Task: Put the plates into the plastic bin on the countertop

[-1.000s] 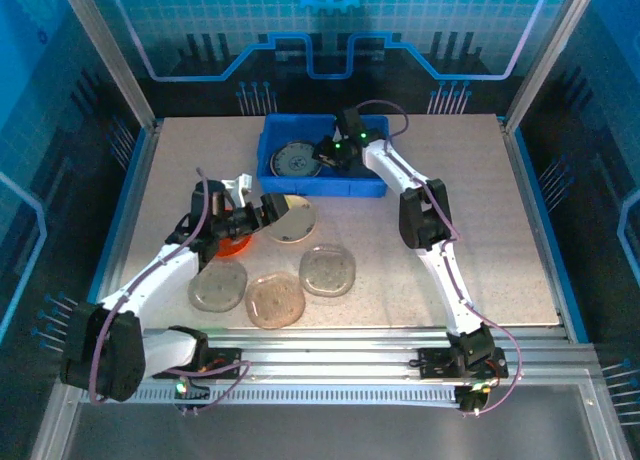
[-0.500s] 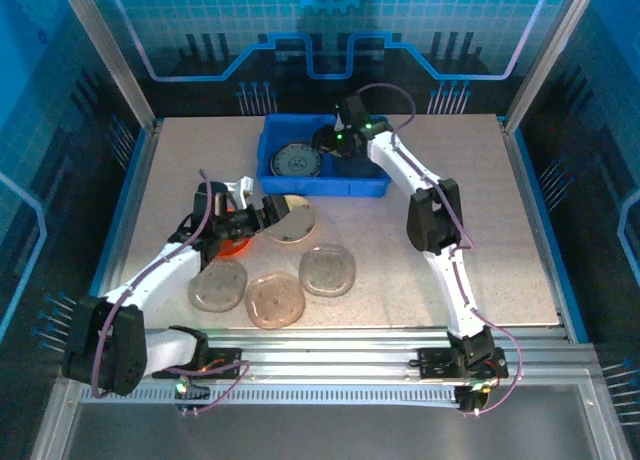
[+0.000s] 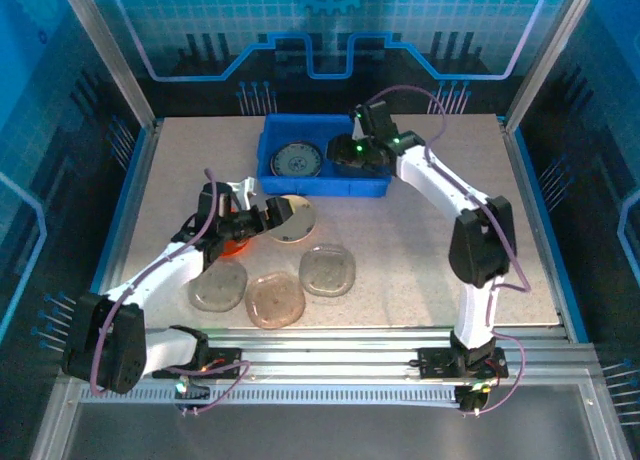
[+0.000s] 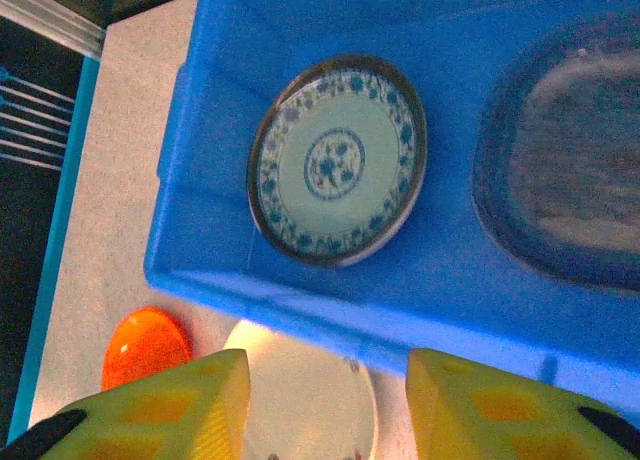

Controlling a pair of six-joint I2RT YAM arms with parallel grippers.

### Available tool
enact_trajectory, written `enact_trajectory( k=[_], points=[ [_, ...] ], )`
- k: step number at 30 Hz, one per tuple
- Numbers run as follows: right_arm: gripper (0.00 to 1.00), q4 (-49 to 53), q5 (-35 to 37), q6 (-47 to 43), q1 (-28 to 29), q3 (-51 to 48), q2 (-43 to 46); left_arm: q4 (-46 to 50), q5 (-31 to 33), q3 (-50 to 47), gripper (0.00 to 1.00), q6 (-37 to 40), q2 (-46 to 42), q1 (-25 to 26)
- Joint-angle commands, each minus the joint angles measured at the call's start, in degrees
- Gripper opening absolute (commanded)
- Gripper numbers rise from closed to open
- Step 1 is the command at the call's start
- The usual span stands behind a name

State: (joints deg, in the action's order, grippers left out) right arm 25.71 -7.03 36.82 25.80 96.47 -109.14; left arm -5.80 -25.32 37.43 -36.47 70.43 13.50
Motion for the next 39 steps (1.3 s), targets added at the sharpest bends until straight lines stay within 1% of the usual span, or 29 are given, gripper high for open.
enact_trajectory(
  k=[1,5,8,14,16,21,25,29,33,37,39],
  points=[
    [0.46,-5.39,1.67,-1.87,1.12,-7.92,7.06,1.47,2.04,1.76,0.99,2.62,0.10,0.87],
    [0.46,-9.86,1.60,-1.67,1.70,-18.92,15.02,1.29,2.67,1.59,0.99,2.76,0.97,1.81],
    [0.46,-10.64,2.45,-1.76,2.66,-25.58,20.27,1.57,3.55,1.51,0.99,3.31,1.52,2.74],
    [0.46,-6.47,6.47,-3.40,4.49,-35.15,29.75,3.31,3.96,1.09,0.99,4.59,1.64,4.16],
    [0.45,-5.13,6.83,-3.17,4.59,-37.60,32.23,4.14,4.05,0.98,0.99,5.23,1.57,4.68],
    [0.41,-3.14,7.17,-0.96,5.40,-44.89,37.89,5.68,4.96,0.50,0.99,6.30,1.17,6.68],
    [0.37,-2.50,6.21,0.50,5.77,-49.20,39.27,5.36,5.79,-0.16,0.99,6.15,0.59,8.70],
    [0.37,-2.86,3.87,1.94,6.35,-52.34,39.55,5.80,6.33,-0.17,0.99,6.23,1.40,10.12],
    [0.40,-4.86,-0.74,3.77,6.93,-54.80,37.38,5.56,6.51,-0.51,0.98,6.59,2.65,10.46],
    [0.48,-8.31,-3.93,5.65,7.48,-56.63,35.18,4.92,6.69,-0.87,0.97,6.37,3.63,10.67],
    [0.50,-9.64,-4.86,6.09,7.64,-56.77,33.77,4.37,6.69,-0.96,0.97,6.19,4.10,10.84]
  ],
)
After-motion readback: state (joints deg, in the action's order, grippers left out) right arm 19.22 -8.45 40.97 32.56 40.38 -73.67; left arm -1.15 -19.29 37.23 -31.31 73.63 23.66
